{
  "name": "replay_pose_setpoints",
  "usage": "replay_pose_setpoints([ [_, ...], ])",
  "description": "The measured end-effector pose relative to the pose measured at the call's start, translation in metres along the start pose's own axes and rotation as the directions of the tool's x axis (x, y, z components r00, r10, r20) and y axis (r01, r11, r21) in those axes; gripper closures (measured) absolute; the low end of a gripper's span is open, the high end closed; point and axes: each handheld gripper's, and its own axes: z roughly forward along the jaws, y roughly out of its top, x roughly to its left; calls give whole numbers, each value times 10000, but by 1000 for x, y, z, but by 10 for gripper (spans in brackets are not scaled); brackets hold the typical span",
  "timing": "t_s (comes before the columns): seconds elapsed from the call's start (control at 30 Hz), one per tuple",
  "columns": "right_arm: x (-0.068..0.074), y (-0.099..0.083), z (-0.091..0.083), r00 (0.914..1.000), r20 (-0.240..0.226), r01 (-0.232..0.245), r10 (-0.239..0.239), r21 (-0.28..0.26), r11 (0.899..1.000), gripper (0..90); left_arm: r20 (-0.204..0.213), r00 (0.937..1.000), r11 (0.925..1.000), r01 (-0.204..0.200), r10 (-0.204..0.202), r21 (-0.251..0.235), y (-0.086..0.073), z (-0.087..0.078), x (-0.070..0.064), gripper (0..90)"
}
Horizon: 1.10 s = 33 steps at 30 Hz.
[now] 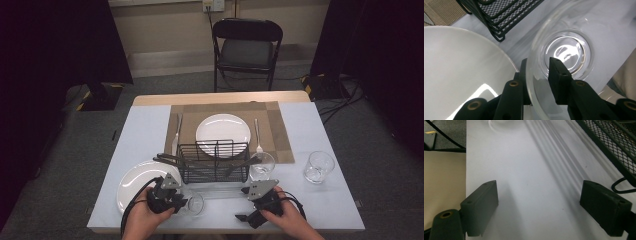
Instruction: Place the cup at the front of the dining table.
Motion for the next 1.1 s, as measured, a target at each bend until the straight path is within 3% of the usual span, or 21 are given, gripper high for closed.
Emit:
replay_pose_setpoints([
  [0.2, 0, 0, 0, 10000, -3, -1, 1, 0, 10000, 139, 357, 9990, 9994, 262, -253, -247, 4, 0, -2, 838],
  [0.63, 0, 0, 0, 10000, -7, -10, 10, 3, 10000, 139, 125, 9995, 9996, 275, -275, 8, 9, -2, -5, 847],
  [0.9, 0, 0, 0, 10000, -12, -5, 5, 2, 10000, 139, -18, 9987, 9980, 501, -502, -386, 8, -6, 1, 853],
  [1.1, 0, 0, 0, 10000, -10, -2, 2, -2, 10000, 139, 271, 9968, 9945, 767, -749, -719, 9, -10, 4, 853],
])
